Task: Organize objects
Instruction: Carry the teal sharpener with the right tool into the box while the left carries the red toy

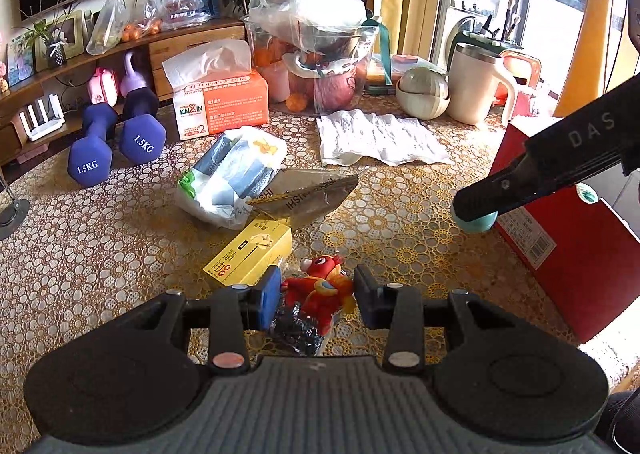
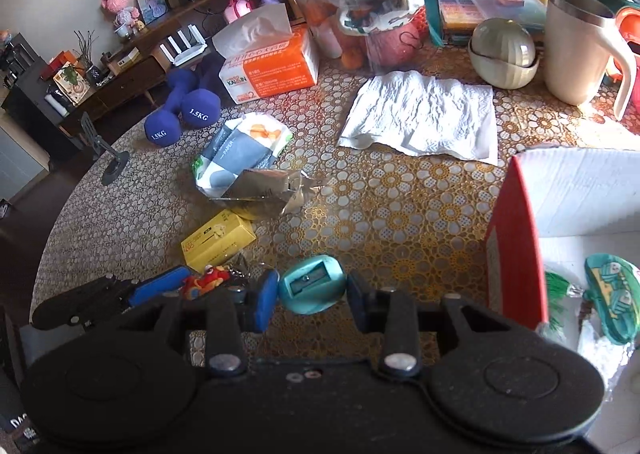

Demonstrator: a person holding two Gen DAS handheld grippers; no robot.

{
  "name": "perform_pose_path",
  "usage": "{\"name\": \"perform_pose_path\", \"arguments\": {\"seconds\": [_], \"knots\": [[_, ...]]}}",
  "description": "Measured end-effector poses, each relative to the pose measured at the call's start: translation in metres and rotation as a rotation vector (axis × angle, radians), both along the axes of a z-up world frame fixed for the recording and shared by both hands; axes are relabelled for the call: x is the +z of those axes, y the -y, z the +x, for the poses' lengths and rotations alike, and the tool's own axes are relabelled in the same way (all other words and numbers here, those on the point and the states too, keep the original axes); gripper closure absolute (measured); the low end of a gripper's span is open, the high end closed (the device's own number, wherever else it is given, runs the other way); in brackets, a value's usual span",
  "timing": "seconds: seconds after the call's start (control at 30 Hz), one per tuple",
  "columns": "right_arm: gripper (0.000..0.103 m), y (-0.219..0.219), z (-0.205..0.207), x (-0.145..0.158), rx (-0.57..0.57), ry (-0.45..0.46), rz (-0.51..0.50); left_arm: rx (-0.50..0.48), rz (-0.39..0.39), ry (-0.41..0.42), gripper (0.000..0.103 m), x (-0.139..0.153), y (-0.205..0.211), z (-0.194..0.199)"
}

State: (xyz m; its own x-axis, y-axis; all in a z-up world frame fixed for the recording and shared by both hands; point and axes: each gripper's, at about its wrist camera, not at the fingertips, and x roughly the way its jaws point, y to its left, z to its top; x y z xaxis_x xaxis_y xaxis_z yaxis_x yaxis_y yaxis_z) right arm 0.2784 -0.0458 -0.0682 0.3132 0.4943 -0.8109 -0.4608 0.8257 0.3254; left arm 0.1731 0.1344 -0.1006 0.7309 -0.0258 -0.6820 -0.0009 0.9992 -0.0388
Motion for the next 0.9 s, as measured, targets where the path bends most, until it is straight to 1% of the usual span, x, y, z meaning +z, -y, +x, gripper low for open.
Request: {"name": "perform_pose_path", "arguments": {"seconds": [0.2, 0.37, 0.67, 0.9], "knots": [[0.067, 0.031, -0.017, 0.029, 0.004, 0.038, 0.02, -0.044, 0.0, 0.013, 0.064, 0.031, 0.013, -0.01], [0.067, 0.065, -0.026, 0.049, -0.027, 0.073, 0.043, -0.078, -0.005, 0.026, 0.064, 0.058, 0.029, -0.019], [0.067, 0.139, -0.036, 0.071, -0.116, 0.126, 0.049, -0.172, 0.009, 0.075, 0.064, 0.105, 0.086, -0.028], [0.067, 0.198, -0.04, 0.074, -0.194, 0.14, 0.028, -0.26, 0.017, 0.106, 0.064, 0.126, 0.146, -0.022]]}}
